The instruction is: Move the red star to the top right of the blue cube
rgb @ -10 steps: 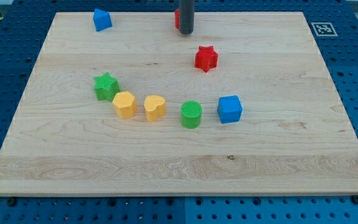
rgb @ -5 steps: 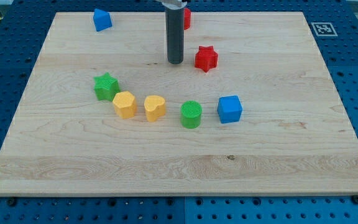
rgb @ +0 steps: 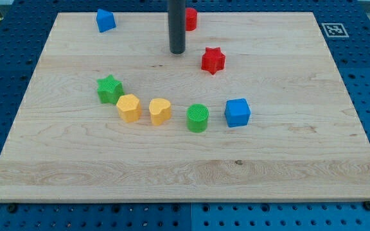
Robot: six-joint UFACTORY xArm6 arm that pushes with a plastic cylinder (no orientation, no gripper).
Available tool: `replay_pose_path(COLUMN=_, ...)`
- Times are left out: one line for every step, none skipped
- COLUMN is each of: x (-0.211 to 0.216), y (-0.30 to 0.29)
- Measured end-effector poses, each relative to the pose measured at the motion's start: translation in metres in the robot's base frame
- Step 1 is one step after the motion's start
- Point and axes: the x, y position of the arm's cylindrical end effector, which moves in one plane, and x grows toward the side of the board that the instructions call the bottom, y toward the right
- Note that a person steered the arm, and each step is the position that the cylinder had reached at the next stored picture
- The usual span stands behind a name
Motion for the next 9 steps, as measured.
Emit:
replay_pose_path(x=0.0, y=-0.032)
replay_pose_path(x=0.0, y=-0.033)
replay_pose_path(x=0.0, y=-0.033)
replay_pose_path(x=0.0, y=-0.01)
replay_pose_path(x=0.0, y=0.021)
replay_pose_path(x=0.0, y=0.023)
replay_pose_path(x=0.0, y=0.024)
replay_pose_path(x=0.007, y=0.038)
replay_pose_path(x=0.039, y=0.073)
